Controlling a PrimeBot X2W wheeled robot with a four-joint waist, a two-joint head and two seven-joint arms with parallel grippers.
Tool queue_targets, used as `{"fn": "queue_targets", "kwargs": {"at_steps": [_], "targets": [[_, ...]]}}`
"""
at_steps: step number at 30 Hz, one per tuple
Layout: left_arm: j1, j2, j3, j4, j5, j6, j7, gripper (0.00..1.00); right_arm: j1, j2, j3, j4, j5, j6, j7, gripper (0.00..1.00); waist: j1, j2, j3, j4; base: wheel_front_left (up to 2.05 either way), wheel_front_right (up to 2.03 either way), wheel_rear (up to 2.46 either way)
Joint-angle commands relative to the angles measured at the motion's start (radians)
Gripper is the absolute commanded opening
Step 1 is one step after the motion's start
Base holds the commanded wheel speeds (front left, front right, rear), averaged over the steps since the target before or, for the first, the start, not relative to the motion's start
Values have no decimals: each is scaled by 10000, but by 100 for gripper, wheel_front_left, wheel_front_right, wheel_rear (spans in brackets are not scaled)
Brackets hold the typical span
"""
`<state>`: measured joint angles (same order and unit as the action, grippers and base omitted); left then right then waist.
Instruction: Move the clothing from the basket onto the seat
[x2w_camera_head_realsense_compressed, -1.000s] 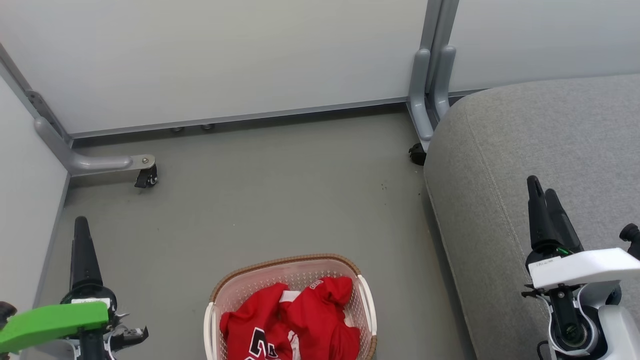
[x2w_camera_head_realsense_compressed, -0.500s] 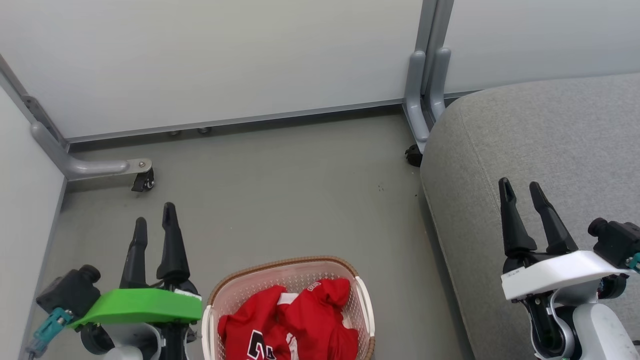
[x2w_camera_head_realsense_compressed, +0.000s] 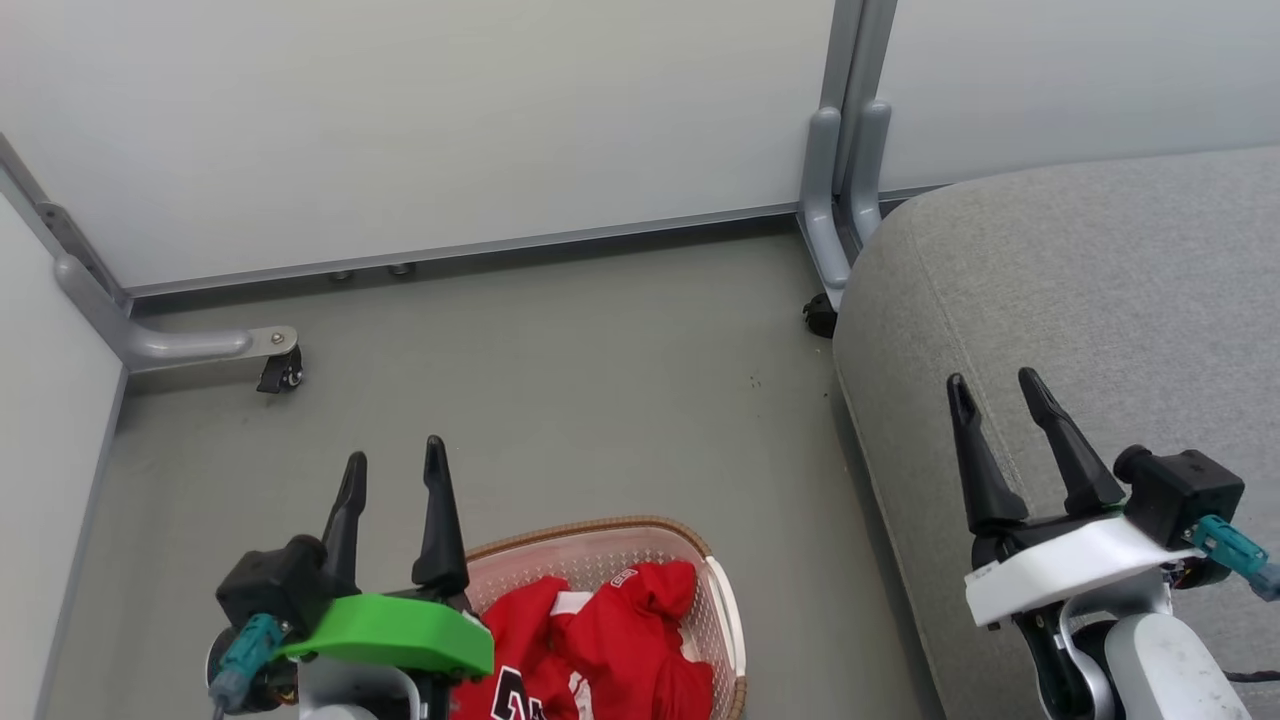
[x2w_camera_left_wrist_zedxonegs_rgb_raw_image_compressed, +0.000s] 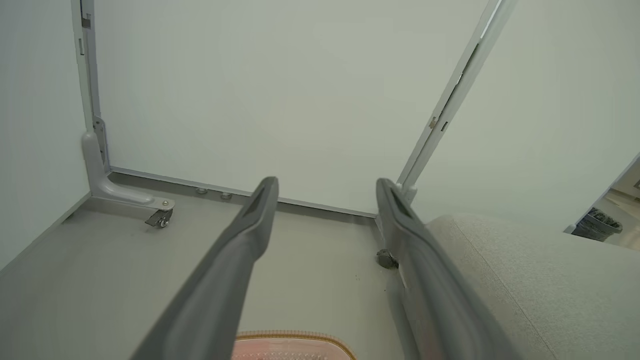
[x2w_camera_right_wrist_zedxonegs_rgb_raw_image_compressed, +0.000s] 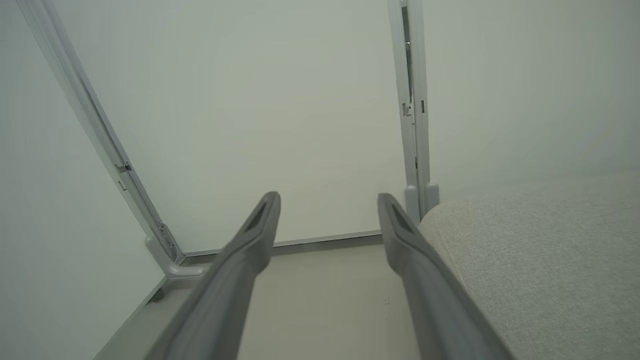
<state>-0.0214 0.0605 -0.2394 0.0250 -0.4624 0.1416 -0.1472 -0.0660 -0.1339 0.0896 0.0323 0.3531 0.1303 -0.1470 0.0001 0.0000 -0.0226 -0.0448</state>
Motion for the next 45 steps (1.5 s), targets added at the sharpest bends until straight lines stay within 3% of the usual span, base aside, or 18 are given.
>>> {"fn": "queue_targets", "kwargs": {"at_steps": [1, 7, 14, 24, 35, 45], "targets": [[-56, 164, -172, 2, 341, 161, -97, 100, 13, -97, 103, -76, -324, 3, -103, 100, 0, 0, -18, -11, 0, 0, 0], [-39, 370, -695, 548, 914, 697, -249, 100, 91, -112, 230, 8, -927, 4, -265, 100, 0, 0, -84, -48, 0, 0, 0], [-88, 422, -1069, 950, 1328, 888, -409, 100, 122, -98, 308, 94, -1579, 4, -419, 100, 0, 0, -153, -74, 0, 0, 0], [157, 131, -828, 1124, 1761, 16, -630, 100, 172, -134, 484, 119, -2481, 4, -645, 100, 0, 0, -259, -109, 0, 0, 0], [387, -60, -387, 1191, 2406, -297, -847, 100, 258, -111, 594, 66, -3152, 5, -867, 100, 0, 0, -310, -172, 0, 0, 0], [625, -95, -76, 1353, 1701, -773, -1034, 100, 486, 357, 334, 339, -1348, 4, -1044, 100, -1, 0, -342, -204, 0, 0, 0]]}}
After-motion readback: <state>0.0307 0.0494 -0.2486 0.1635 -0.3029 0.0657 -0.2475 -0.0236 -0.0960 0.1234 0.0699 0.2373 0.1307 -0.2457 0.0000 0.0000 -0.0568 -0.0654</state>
